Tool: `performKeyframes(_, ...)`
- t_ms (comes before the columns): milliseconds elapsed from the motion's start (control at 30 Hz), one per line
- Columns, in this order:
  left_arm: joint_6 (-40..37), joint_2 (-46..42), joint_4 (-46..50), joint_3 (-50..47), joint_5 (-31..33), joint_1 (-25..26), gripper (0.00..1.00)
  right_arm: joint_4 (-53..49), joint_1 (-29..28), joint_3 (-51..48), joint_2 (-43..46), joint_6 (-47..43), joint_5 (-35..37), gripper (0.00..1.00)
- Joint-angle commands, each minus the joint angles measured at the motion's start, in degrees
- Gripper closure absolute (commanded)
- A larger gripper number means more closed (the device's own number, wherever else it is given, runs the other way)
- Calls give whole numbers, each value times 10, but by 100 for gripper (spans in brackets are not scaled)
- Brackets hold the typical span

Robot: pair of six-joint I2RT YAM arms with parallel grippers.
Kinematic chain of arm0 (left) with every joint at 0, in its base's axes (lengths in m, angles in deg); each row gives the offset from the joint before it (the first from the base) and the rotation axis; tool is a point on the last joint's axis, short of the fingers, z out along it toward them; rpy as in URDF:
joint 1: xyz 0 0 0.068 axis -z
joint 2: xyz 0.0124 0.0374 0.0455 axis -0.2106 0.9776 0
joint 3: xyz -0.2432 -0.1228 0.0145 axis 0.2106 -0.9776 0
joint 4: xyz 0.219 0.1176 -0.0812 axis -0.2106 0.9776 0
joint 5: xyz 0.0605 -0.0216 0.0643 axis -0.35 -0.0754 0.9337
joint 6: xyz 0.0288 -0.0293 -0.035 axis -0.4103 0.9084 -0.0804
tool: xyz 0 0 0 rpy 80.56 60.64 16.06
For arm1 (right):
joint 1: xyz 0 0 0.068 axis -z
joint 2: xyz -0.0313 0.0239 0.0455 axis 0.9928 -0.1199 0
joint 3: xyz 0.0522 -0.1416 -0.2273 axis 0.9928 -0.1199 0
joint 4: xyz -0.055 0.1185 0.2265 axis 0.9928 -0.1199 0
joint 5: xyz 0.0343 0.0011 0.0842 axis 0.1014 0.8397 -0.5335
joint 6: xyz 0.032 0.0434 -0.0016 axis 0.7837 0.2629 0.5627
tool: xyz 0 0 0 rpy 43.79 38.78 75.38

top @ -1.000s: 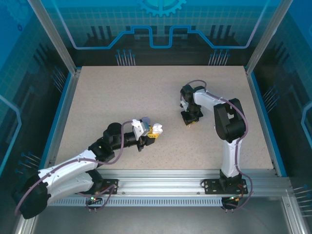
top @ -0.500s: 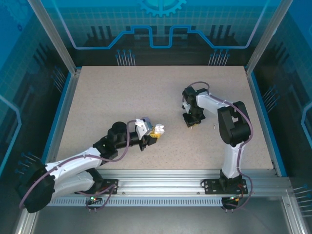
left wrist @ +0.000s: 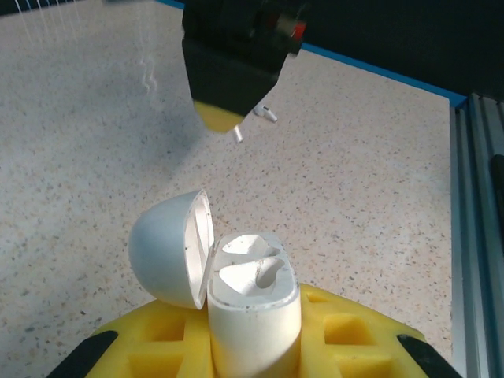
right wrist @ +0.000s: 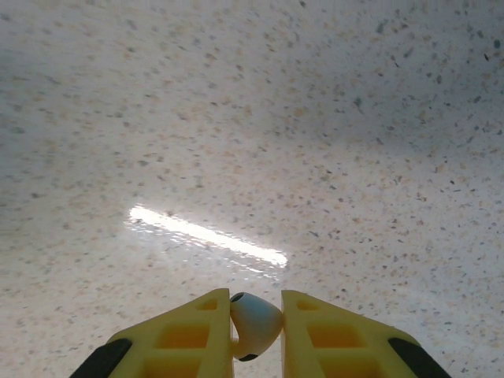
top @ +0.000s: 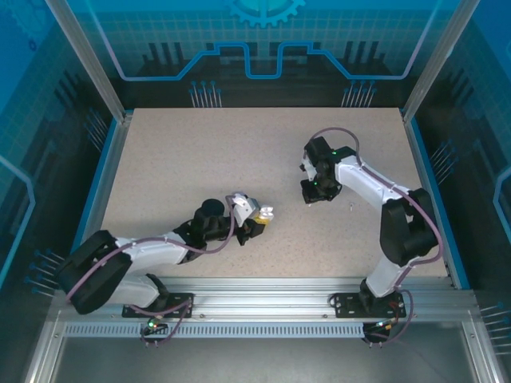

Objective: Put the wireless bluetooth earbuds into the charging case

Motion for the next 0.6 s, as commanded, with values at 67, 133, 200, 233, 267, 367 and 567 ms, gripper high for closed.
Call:
performKeyframes(67,22,58,-96,11,14,5,88,5,-19,-4,44,32,-25,81)
performKeyframes(133,26,80,-113,18,15,7,88,7,-25,-4,56,39,-31,81)
performKeyframes(200,32,103,-136,23,14,9,88,9,-31,-5,68,46,-40,81)
performKeyframes(233,36,112,-144,26,12,10,88,10,-34,-5,72,51,-44,81)
performKeyframes(267,39,122,-152,30,10,11,88,10,-38,-4,78,56,-47,82)
performKeyframes(367,47,141,-174,40,8,13,88,14,-50,-5,94,67,-54,81)
performKeyframes(567,51,155,-190,54,1,17,88,27,-73,-11,126,83,-70,81)
